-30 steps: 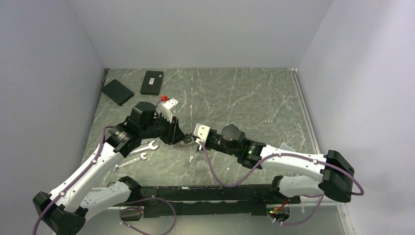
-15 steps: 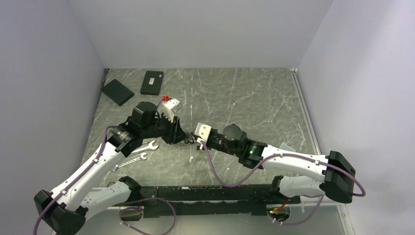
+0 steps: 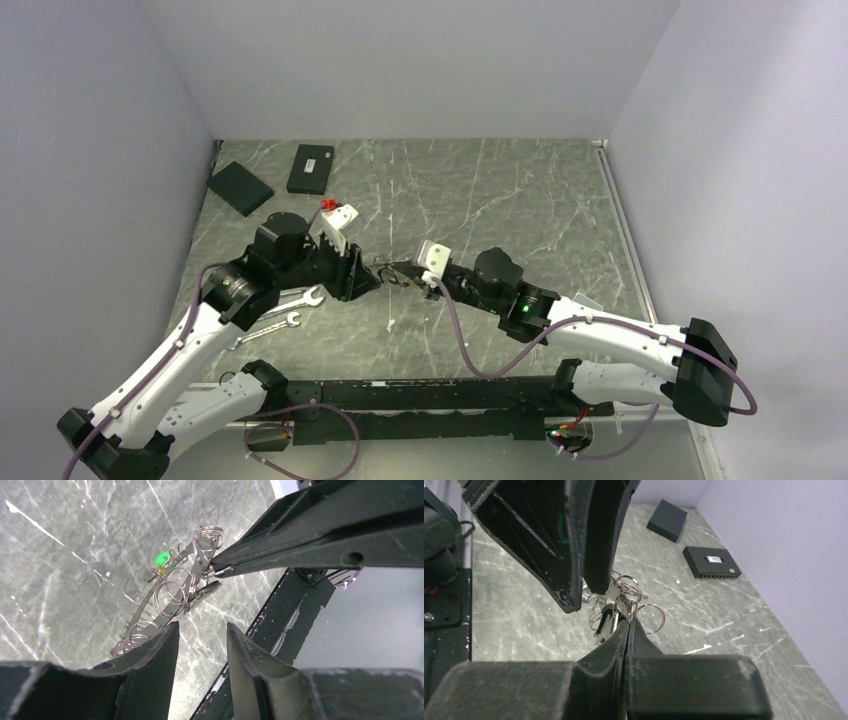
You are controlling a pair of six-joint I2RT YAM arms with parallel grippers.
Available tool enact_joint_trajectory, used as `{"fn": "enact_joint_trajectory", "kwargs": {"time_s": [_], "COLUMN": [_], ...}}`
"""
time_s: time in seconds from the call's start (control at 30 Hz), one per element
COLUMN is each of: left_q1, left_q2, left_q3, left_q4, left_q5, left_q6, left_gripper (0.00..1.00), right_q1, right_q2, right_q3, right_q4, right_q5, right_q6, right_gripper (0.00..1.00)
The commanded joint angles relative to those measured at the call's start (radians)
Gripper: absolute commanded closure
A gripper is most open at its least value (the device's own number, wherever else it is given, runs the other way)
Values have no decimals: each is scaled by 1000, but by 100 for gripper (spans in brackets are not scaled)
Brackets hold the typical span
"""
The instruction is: Put the keys on the keyring
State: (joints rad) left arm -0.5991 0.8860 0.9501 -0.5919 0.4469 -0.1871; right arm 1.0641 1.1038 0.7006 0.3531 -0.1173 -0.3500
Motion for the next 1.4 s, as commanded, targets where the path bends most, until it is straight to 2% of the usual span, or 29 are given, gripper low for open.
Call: {"fn": "enact_joint_trajectory", "kwargs": {"time_s": [0.0, 0.13, 0.27, 0.47, 0.57, 0.63, 0.77, 0.93, 1.1, 1.23, 1.3, 1.33, 1.37], "left_q1": [4, 4, 4, 4, 4, 4, 4, 4, 4, 4, 4, 4, 4], "left_q2": [-65, -85, -120, -158, -192, -216, -256, -279, -261, -195, -180, -179, -180], "left_q3": [39, -8, -67, -49, -35, -43, -102, -138, -167, -147, -148, -148, -148], "left_q4": [8, 32, 102, 23, -34, -63, -58, -46, -29, -46, -42, -42, -41], "left_q5": [-22, 34, 85, 22, -49, -100, -158, -183, -191, -164, -149, -145, -146], "left_q6": [50, 26, -22, 5, 27, 40, 61, 74, 91, 102, 106, 106, 106], "left_gripper": [54, 52, 51, 51, 50, 50, 50, 50, 50, 51, 51, 51, 51], "right_q1": [-23, -33, -39, -92, -111, -115, -190, -320, -477, -568, -584, -589, -589], "right_q2": [-29, -32, 0, 67, 110, 117, 188, 395, 580, 673, 700, 711, 715], "right_q3": [-2, 7, 52, 125, 185, 171, 144, 165, 171, 154, 164, 177, 187], "right_q4": [148, 162, 107, -15, -149, -179, -146, -56, 93, 266, 273, 255, 230], "right_q5": [-125, -142, -100, -90, -126, -115, -148, -242, -290, -407, -434, -433, -428], "right_q6": [87, 127, 168, 314, 361, 406, 566, 723, 787, 842, 836, 826, 816], "right_gripper": [100, 100, 100, 100, 100, 100, 100, 100, 100, 100, 86, 75, 58]}}
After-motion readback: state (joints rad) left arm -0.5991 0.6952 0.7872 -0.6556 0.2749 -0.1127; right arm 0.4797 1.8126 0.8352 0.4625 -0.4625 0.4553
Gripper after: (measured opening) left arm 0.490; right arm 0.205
